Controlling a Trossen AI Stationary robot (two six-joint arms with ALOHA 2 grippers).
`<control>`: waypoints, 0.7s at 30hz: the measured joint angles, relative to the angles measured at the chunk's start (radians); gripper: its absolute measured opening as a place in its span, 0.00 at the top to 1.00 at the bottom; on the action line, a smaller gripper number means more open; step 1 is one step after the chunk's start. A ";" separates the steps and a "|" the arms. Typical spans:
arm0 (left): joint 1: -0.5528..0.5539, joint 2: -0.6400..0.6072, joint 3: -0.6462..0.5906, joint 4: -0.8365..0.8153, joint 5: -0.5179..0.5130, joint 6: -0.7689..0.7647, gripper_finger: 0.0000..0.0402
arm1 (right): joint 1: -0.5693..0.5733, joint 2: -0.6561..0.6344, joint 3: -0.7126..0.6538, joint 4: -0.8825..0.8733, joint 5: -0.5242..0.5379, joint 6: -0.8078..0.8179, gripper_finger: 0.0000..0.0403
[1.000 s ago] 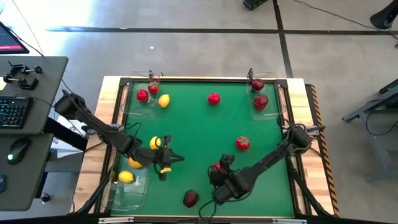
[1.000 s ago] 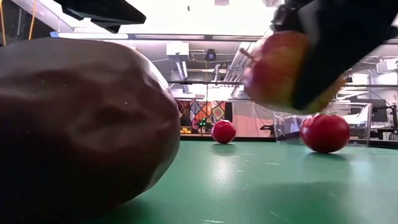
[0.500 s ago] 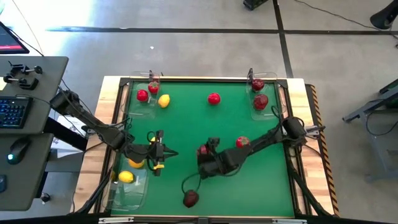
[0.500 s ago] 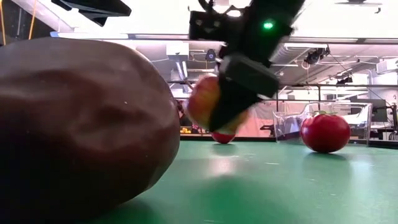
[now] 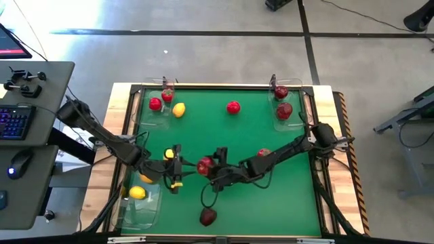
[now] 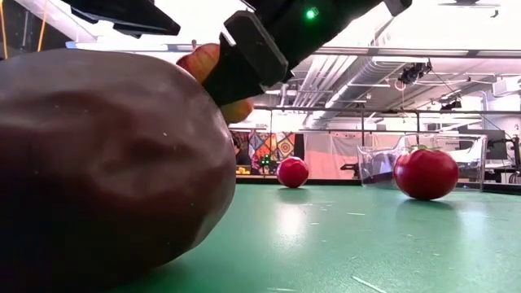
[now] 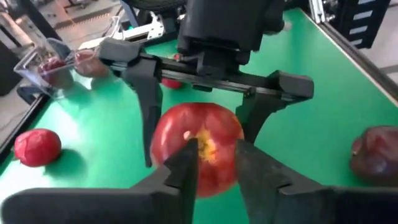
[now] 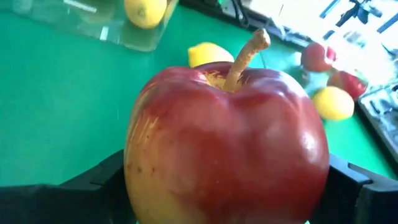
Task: Sort produce into baskets
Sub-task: Put the apple into the top right bin
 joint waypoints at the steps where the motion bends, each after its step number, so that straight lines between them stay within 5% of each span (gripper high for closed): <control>1: 0.000 0.009 0.000 0.013 0.000 0.012 0.74 | 0.000 0.000 0.000 0.012 0.003 -0.012 0.21; 11: 0.008 0.054 0.000 0.082 -0.119 -0.009 0.63 | 0.001 0.000 0.000 0.051 0.006 -0.104 0.21; 21: 0.053 0.055 0.000 0.103 0.057 -0.054 0.64 | 0.022 0.000 -0.001 0.082 -0.003 -0.130 0.21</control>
